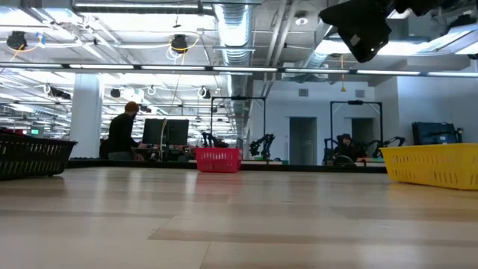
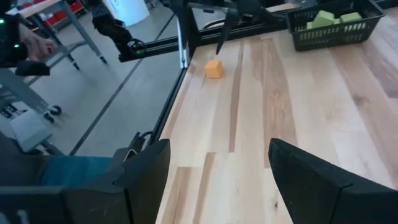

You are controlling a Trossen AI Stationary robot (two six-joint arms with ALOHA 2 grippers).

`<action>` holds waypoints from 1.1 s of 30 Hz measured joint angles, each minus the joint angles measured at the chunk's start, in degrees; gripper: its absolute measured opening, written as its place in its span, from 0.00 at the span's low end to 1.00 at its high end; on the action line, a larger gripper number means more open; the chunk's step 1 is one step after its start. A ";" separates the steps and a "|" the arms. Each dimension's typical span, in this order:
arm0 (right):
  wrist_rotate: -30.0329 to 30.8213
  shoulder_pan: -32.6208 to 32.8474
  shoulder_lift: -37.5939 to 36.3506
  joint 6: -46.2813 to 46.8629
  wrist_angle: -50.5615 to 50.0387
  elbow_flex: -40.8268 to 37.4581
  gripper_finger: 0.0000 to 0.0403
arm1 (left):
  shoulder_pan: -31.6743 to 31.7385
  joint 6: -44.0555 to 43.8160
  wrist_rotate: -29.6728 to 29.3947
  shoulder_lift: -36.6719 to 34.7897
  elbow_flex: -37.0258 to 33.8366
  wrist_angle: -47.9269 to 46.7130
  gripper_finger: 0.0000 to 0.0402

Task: Sort & place blocks by color
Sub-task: Put the yellow block into the yellow bin

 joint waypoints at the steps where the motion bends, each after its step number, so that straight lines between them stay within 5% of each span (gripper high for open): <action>1: 0.00 0.35 0.00 0.00 0.02 0.00 0.73 | -0.54 -0.51 -1.14 0.00 0.00 -0.01 0.73; 7: 0.06 1.69 0.00 0.00 0.02 0.00 0.73 | -2.40 -0.71 -6.01 0.00 0.00 -0.44 0.73; 33: 4.52 2.22 0.00 0.42 0.07 0.00 0.73 | -4.23 1.85 -7.04 0.36 -2.24 -2.49 0.73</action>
